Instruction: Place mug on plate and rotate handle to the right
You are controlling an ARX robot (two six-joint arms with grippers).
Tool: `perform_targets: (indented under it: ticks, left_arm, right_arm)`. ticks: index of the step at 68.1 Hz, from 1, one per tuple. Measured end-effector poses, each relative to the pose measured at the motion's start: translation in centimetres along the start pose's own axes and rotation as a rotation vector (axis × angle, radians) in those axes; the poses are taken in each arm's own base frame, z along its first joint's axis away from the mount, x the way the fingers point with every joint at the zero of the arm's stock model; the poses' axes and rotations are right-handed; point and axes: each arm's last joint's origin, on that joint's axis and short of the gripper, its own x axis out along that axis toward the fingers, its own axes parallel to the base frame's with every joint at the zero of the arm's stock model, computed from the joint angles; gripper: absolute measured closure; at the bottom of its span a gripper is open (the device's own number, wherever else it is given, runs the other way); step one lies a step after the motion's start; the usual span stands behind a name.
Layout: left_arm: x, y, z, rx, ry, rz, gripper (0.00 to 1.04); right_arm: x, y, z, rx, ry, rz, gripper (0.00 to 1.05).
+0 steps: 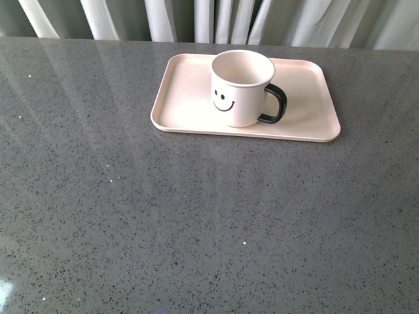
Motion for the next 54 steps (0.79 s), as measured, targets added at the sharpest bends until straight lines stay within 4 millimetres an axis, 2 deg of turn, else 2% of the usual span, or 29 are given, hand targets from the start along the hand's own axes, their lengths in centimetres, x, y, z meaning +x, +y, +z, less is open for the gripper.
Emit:
perform_targets:
  ticks: [3, 12, 19, 25, 29, 42, 54]
  left_arm:
    - [-2.1, 1.6, -0.3, -0.002, -0.157, 0.089, 0.35]
    - [-7.6, 5.9, -1.5, -0.024, -0.356, 0.143, 0.58]
    - [-10.5, 8.2, -4.2, -0.012, -0.344, 0.159, 0.78]
    - [-12.2, 9.3, -6.6, 0.000, -0.301, 0.154, 0.94]
    - [-13.4, 9.8, -7.6, 0.003, -0.293, 0.147, 1.04]
    - [-17.3, 11.5, -9.7, 0.007, -0.304, 0.149, 1.03]
    - [-19.8, 12.4, -11.2, 0.006, -0.304, 0.153, 1.03]
  right_arm:
    - [0.0, 0.0, 0.0, 0.000, 0.000, -0.001, 0.09]
    - [0.0, 0.0, 0.0, 0.000, 0.000, -0.001, 0.09]
    - [0.0, 0.0, 0.0, 0.000, 0.000, 0.000, 0.09]
    - [0.0, 0.0, 0.0, 0.000, 0.000, 0.000, 0.09]
    - [0.0, 0.0, 0.0, 0.000, 0.000, -0.001, 0.09]
    - [0.0, 0.0, 0.0, 0.000, 0.000, 0.000, 0.09]
    - [0.0, 0.0, 0.0, 0.000, 0.000, -0.001, 0.09]
